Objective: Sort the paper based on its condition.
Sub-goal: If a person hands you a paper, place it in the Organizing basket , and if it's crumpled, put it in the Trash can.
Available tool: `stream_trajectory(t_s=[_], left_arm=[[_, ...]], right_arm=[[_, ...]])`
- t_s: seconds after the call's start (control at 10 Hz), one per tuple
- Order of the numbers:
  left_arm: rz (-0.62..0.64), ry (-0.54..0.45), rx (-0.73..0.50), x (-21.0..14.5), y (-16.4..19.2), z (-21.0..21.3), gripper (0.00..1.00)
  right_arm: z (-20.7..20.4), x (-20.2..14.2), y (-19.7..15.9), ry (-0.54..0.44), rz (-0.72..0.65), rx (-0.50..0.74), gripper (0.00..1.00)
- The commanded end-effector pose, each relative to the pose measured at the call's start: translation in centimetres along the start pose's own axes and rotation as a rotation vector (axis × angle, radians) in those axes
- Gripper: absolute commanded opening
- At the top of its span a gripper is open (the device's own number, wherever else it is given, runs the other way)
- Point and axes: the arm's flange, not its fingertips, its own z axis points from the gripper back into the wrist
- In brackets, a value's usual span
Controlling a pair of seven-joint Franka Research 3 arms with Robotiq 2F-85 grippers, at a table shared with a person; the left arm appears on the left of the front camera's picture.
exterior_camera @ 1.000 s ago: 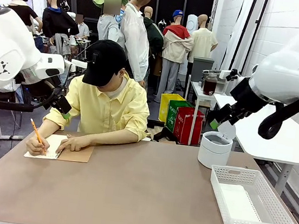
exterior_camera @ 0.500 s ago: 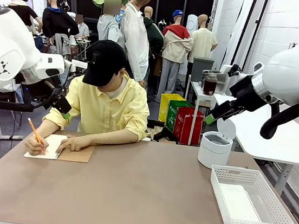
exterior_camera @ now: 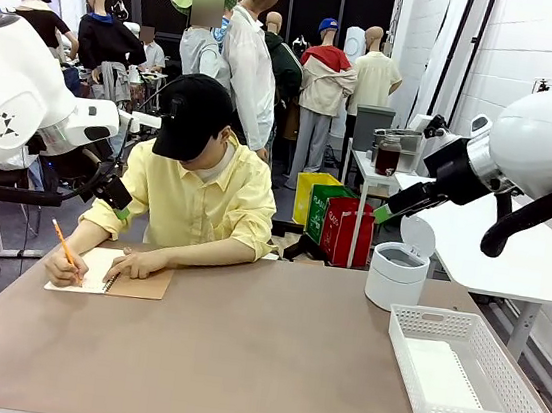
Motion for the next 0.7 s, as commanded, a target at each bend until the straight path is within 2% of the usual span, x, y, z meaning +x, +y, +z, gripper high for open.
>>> stream_trajectory(t_s=[0.0, 0.1, 0.6], left_arm=[[-0.002, 0.0, 0.004, 0.0, 0.1, 0.0, 1.0], [-0.002, 0.0, 0.004, 0.0, 0.1, 0.0, 1.0], [-0.002, 0.0, 0.004, 0.0, 0.1, 0.0, 1.0]], right_arm=[[-1.1, -0.8, 0.0, -0.023, -0.011, -0.032, 1.0], [0.0, 0.0, 0.0, 0.0, 0.0, 0.0, 1.0], [0.0, 0.0, 0.0, 0.0, 0.0, 0.0, 1.0]])
